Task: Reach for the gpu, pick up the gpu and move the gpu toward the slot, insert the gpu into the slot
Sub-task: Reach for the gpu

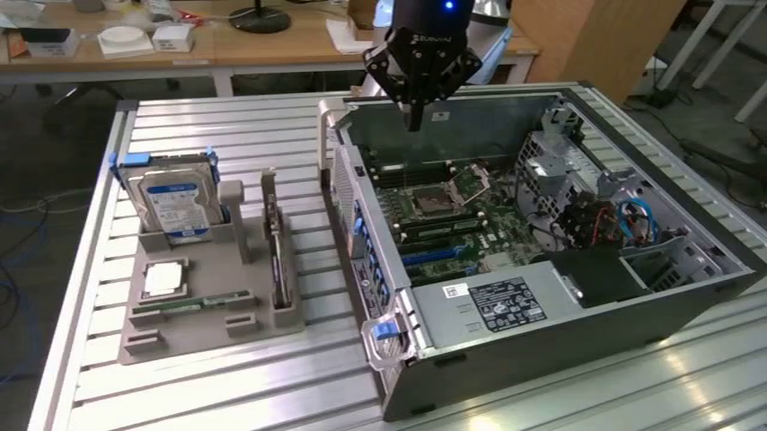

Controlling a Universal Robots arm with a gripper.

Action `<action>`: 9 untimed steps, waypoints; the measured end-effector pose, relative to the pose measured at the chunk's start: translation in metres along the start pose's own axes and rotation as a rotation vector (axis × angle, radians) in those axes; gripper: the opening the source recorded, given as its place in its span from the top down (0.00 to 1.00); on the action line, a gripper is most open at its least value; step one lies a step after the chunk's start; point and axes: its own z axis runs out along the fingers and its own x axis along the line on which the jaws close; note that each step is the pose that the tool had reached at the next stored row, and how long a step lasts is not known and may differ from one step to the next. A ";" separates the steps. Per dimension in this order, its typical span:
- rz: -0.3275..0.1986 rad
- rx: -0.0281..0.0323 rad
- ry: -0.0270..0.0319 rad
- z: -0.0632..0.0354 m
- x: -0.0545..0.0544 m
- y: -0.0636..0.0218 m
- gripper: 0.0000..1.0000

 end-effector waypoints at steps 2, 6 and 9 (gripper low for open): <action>0.000 0.0001 0.0000 -0.0001 0.004 -0.0003 0.90; 0.000 0.0000 0.0000 -0.0004 0.014 -0.0011 0.90; 0.000 0.0001 0.0001 -0.0006 0.022 -0.0016 0.90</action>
